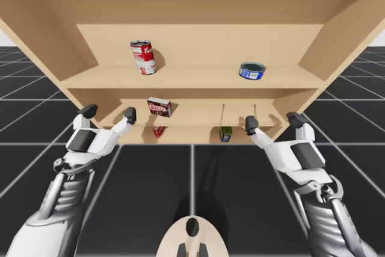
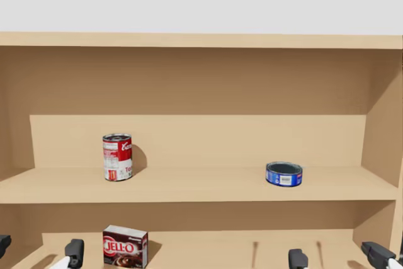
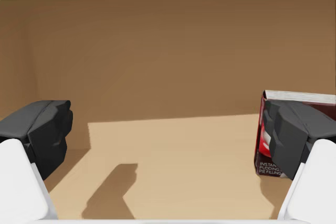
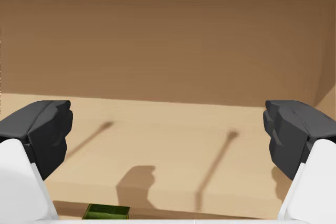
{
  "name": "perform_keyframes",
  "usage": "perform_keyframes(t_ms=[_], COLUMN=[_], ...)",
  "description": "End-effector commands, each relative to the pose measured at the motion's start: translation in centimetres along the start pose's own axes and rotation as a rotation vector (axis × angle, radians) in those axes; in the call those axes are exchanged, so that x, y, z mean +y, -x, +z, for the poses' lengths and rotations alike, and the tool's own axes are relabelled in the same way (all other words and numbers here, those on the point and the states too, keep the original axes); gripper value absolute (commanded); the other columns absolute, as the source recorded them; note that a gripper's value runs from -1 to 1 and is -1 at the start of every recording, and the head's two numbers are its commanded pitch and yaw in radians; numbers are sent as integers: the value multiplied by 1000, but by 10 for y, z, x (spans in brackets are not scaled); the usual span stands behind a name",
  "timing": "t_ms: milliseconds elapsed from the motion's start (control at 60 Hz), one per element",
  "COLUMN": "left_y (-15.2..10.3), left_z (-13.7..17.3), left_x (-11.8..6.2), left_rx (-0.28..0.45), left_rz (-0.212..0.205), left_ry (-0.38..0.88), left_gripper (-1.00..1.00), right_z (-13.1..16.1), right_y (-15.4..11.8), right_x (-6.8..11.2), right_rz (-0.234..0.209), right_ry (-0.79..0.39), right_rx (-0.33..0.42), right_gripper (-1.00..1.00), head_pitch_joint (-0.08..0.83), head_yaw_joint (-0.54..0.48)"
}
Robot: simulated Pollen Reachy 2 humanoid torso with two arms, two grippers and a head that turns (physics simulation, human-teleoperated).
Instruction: Find the tomato soup can on the shelf and bring it to me.
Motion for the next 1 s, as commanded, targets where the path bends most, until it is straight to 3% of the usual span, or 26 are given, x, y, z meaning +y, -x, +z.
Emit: perform_keyframes(t_ms=[17,217,533,667,800,867,1000], left_y=[0,0,0,-6,-25,-43,-81], left_z=[0,0,0,5,15,22,33], left_x=[0,0,-1,-4,-16,-24,-35], left_rx=[1,2,-6,-3,31,36,36], left_rz=[1,1,-5,9,8,-20,-22], left_ry=[1,3,4,18,35,32,69], left_gripper=[-1000,-1000,-1000,-1000,-1000,-1000,-1000], right_z=[2,3,4,4,4,3,3], right_y=[1,-4,-2,-2,-2,-2,-1], right_x=[3,2,3,4,4,4,3], right_rz=[-36,-38,-25,-24,-25,-25,-27], right_ry=[2,-9,-5,-6,-3,-2,0], right_rx=[30,4,8,8,10,12,13], right_gripper=[-1000,-1000,-1000,-1000,-1000,-1000,-1000], head_pitch_joint=[13,32,105,123,129,133,137], head_yaw_joint=[-36,-10,191,231,222,220,222])
